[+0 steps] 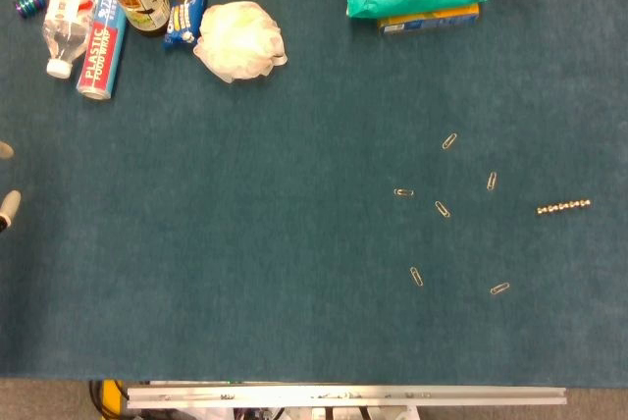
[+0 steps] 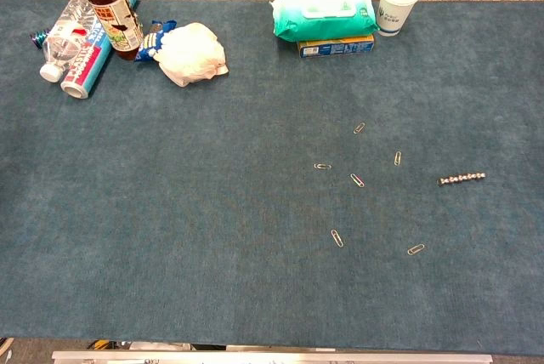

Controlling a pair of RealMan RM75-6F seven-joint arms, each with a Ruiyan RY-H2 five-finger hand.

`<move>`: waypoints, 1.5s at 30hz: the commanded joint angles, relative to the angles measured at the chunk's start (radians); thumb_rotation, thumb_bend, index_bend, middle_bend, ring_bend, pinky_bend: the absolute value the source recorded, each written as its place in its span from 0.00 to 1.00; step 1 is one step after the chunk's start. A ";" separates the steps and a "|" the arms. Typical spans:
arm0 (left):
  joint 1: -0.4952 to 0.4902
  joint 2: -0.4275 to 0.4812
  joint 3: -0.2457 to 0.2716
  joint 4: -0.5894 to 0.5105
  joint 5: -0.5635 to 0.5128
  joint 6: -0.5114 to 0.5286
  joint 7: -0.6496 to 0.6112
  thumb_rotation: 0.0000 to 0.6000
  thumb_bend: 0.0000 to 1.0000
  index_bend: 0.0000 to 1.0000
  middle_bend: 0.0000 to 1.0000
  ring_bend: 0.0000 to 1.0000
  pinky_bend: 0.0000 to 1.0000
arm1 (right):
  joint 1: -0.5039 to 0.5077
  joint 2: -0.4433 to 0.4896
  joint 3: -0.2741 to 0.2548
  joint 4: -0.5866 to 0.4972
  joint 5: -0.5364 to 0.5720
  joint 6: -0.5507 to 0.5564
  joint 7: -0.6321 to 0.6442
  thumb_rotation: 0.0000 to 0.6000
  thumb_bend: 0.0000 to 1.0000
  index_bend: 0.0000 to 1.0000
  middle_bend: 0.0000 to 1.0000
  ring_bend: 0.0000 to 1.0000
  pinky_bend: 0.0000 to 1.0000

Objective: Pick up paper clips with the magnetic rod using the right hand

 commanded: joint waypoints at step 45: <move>0.002 0.004 0.007 -0.003 -0.008 0.000 -0.002 1.00 0.26 0.37 0.33 0.29 0.54 | 0.084 -0.122 0.007 0.160 -0.002 -0.114 -0.136 1.00 0.13 0.42 0.27 0.16 0.28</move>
